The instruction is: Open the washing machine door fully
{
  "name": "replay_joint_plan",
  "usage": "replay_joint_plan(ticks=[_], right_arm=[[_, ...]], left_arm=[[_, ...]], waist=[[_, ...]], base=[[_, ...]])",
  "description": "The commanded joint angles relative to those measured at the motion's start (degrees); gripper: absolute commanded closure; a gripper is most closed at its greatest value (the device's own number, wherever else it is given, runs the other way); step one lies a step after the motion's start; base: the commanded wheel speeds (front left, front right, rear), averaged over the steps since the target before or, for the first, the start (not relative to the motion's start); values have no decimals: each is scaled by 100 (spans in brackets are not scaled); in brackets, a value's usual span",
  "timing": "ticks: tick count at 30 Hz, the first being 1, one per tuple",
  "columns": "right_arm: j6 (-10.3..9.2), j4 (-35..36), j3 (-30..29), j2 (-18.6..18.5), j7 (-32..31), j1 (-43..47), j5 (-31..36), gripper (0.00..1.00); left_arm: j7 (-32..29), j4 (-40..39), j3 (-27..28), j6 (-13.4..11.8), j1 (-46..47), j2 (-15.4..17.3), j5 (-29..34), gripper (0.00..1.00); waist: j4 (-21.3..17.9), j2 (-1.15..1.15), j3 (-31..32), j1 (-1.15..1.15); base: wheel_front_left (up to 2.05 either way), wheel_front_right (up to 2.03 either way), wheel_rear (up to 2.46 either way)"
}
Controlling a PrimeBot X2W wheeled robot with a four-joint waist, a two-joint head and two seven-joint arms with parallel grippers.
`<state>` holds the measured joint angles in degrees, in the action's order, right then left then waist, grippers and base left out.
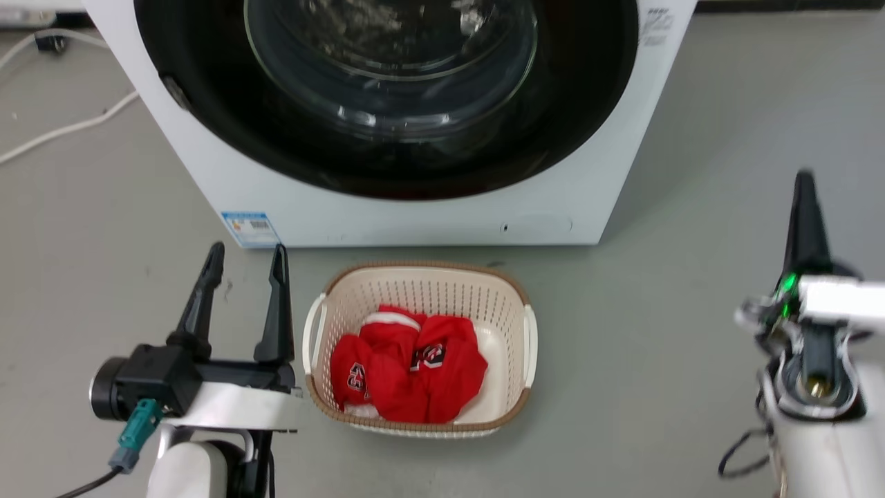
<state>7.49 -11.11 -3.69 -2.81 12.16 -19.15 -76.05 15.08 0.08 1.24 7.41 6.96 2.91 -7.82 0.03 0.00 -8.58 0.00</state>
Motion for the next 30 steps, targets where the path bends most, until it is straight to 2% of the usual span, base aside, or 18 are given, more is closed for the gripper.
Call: replay_joint_plan(ticks=[1, 9, 16, 23, 30], right_arm=[[1, -64, -67, -52, -101, -274, -60, 100], [1, -1021, -354, -517, -1145, -2273, -348, 100], [1, -2344, -138, -935, -2320, -4155, 93, 100], [0, -3633, 192, -910, -3472, -5634, 738, 100], [0, -4587, 320, -764, -3924, -6558, 1388, 100]], left_arm=[[13, -43, 27, 15, 113, -2, -31, 0], [13, -125, 64, 15, 534, 34, -51, 0], [13, -161, 43, 15, 765, 80, -61, 0], [13, -209, 12, 15, 940, 125, -94, 0], [13, -264, -41, 15, 1109, 156, -111, 0]], waist=[[48, 0, -333, 0], [57, 0, -947, 0], [32, 0, -1255, 0], [25, 0, -1497, 0], [77, 0, -1781, 0]], base=[[0, 0, 0], [0, 0, 0], [0, 0, 0], [0, 0, 0], [0, 0, 0]])
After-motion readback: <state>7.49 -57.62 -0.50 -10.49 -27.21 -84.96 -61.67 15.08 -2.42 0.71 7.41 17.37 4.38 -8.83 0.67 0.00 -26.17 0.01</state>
